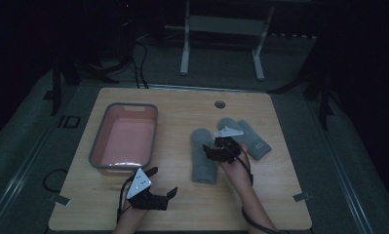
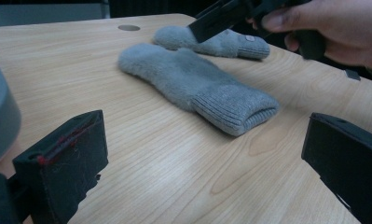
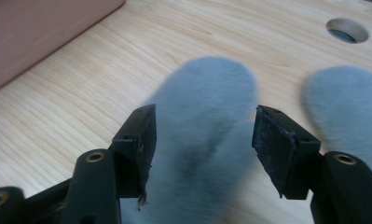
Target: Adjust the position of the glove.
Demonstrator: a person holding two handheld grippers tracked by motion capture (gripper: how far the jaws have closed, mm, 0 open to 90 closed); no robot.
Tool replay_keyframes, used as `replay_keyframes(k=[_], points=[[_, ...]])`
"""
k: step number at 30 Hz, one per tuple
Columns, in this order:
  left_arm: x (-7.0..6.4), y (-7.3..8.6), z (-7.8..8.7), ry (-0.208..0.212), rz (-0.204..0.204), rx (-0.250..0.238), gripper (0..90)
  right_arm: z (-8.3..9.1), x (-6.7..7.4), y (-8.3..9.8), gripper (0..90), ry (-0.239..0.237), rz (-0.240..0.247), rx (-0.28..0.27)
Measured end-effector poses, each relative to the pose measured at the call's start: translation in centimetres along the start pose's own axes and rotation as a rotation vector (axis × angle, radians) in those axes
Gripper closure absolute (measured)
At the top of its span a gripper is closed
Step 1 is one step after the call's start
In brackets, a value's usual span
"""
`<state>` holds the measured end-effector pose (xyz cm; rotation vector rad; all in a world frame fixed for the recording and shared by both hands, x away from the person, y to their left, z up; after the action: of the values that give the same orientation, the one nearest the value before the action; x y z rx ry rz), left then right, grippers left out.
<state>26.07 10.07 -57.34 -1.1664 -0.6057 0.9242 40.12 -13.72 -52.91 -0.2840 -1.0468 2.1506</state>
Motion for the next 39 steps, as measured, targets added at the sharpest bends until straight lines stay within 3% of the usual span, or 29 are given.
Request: replay_keyframes(k=[1, 3, 5, 8, 9, 10, 11, 14, 17, 19, 20, 29, 30, 32, 33, 35, 37, 38, 39], points=[[0.1, 0.0, 0.0, -0.001, 0.001, 0.003, 0.7, 0.2, -0.5, 0.0, 39.3, -0.001, 0.000, 0.022], [0.1, 0.0, -0.1, -0.004, -0.001, 0.002, 0.6, 0.8, -2.2, -0.2, 38.6, 0.045, 0.015, 0.083], [0.0, 0.0, -0.1, -0.004, -0.007, 0.006, 0.7, 1.5, -3.4, -0.5, 40.9, 0.063, 0.054, 0.091], [0.0, 0.0, -0.1, -0.006, -0.008, 0.002, 0.7, 2.6, -5.7, -0.9, 48.9, 0.022, 0.099, 0.097], [0.0, 0.0, 0.0, -0.007, -0.010, 0.002, 0.6, 3.0, -7.1, -0.9, 51.3, -0.012, 0.110, 0.109], [0.0, 0.0, -0.1, -0.009, -0.007, 0.000, 0.6, 3.0, -7.1, -0.9, 51.3, -0.012, 0.110, 0.109], [0.1, 0.0, -0.1, -0.009, -0.005, 0.001, 0.6, 3.4, -8.1, -0.8, 53.9, -0.019, 0.120, 0.118], [0.1, 0.0, -0.2, -0.008, -0.007, 0.005, 0.6, 4.2, -10.1, -0.5, 51.4, -0.049, 0.164, 0.122], [-0.1, 0.1, -0.2, -0.019, -0.027, 0.005, 0.6, 4.2, -11.9, 0.0, 48.0, -0.046, 0.163, 0.157], [-0.1, 0.1, -0.2, -0.018, -0.034, 0.007, 0.6, 3.8, -13.2, 0.4, 47.0, -0.024, 0.144, 0.173], [-0.1, 0.1, -0.2, -0.017, -0.033, 0.007, 0.6, 3.2, -14.0, 0.8, 45.9, -0.006, 0.162, 0.190], [0.0, 0.1, -0.2, -0.016, -0.020, 0.006, 0.6, 0.9, -16.0, 3.2, 45.5, -0.037, 0.145, 0.269], [0.0, 0.1, -0.2, -0.015, -0.019, 0.007, 0.6, 0.8, -16.0, 3.5, 45.8, -0.044, 0.139, 0.259], [0.0, 0.1, -0.2, -0.015, -0.023, 0.010, 0.6, 0.6, -16.0, 3.7, 53.9, -0.047, 0.113, 0.236], [0.0, 0.2, -0.2, -0.015, -0.023, 0.011, 0.6, 0.6, -16.0, 3.7, 53.9, -0.047, 0.113, 0.236], [-0.1, 0.2, -0.2, -0.014, -0.023, 0.011, 0.6, 0.6, -15.9, 3.7, 65.3, -0.044, 0.098, 0.233], [-0.1, 0.1, -0.2, -0.015, -0.021, 0.008, 0.6, 0.6, -15.5, 3.7, 70.9, 0.009, 0.063, 0.238], [-0.1, 0.1, -0.2, -0.015, -0.021, 0.009, 0.6, 0.6, -15.5, 3.7, 70.9, 0.009, 0.063, 0.238], [-0.1, 0.1, -0.2, -0.016, -0.020, 0.009, 0.6, 0.5, -15.3, 3.7, 72.3, 0.039, -0.004, 0.213]])
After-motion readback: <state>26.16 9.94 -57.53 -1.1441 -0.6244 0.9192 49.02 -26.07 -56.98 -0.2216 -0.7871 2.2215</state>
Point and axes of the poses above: each handheld gripper's, and its own axes: z roughly backward along the jaws, y roughly out of its underside, x roughly to its left, the point moved 4 cm from there along -z, roughly forward along the jaws, and after that the axes turned 13 degrees about -y, right-handed, at the moved point
